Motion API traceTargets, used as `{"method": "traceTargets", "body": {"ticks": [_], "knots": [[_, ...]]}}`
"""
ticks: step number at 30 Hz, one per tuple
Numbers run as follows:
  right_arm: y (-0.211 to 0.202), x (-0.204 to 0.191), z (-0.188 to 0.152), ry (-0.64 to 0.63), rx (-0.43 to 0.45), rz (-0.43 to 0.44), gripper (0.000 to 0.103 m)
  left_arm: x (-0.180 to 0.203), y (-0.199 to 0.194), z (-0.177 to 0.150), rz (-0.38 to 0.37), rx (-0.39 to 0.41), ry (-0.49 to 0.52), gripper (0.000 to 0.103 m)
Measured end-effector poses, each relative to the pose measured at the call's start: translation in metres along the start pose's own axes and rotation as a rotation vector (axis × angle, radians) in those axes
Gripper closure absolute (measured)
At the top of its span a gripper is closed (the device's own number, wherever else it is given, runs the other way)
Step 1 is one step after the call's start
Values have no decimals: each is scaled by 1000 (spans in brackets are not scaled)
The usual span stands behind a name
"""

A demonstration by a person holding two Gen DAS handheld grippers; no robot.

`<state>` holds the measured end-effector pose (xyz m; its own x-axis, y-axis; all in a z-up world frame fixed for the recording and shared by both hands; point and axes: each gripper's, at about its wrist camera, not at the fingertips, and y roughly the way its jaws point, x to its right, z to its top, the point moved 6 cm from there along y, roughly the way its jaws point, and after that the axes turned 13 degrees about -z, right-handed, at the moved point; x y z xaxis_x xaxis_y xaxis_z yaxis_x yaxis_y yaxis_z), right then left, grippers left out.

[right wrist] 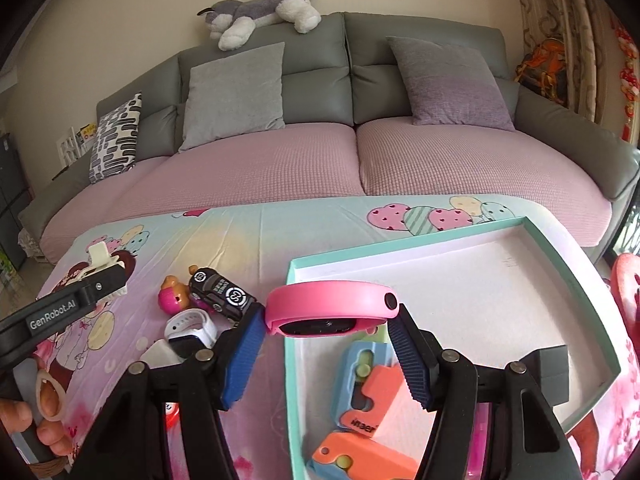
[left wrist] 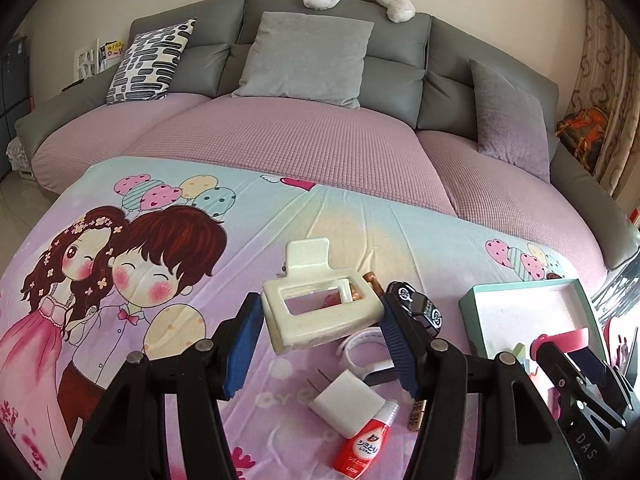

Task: Organize rigid objects
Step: 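Carry the claw clip with the left tool while the right tool carries the watch band to the tray, then open both tools to drop the claw clip and pink watch band into the tray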

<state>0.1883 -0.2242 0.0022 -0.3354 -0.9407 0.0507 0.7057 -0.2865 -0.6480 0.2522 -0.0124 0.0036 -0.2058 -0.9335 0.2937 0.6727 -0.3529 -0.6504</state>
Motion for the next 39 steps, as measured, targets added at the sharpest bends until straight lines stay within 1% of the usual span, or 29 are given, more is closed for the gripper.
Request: {"method": "traceTargets", "body": {"ticks": [4, 9, 16, 21, 25, 29, 33, 39], "knots": [[3, 31, 0, 64, -13, -32, 37, 28, 6, -2, -31, -15, 42, 42], [6, 68, -2, 112, -18, -103, 37, 65, 15, -5, -82, -26, 92, 42], [10, 117, -8, 207, -37, -184, 37, 121, 34, -19, -150, -65, 178, 42], [10, 142, -11, 258, -37, -216, 37, 155, 45, -29, -194, -74, 238, 42], [8, 150, -11, 263, -26, -233, 37, 174, 55, -38, -213, -83, 279, 42], [9, 149, -10, 249, -19, -227, 37, 183, 66, -48, -195, -104, 317, 42], [11, 143, -9, 220, -18, -230, 37, 184, 72, -53, -196, -124, 315, 42], [17, 137, -12, 206, -41, -219, 37, 188, 76, -59, -194, -139, 325, 42]]}}
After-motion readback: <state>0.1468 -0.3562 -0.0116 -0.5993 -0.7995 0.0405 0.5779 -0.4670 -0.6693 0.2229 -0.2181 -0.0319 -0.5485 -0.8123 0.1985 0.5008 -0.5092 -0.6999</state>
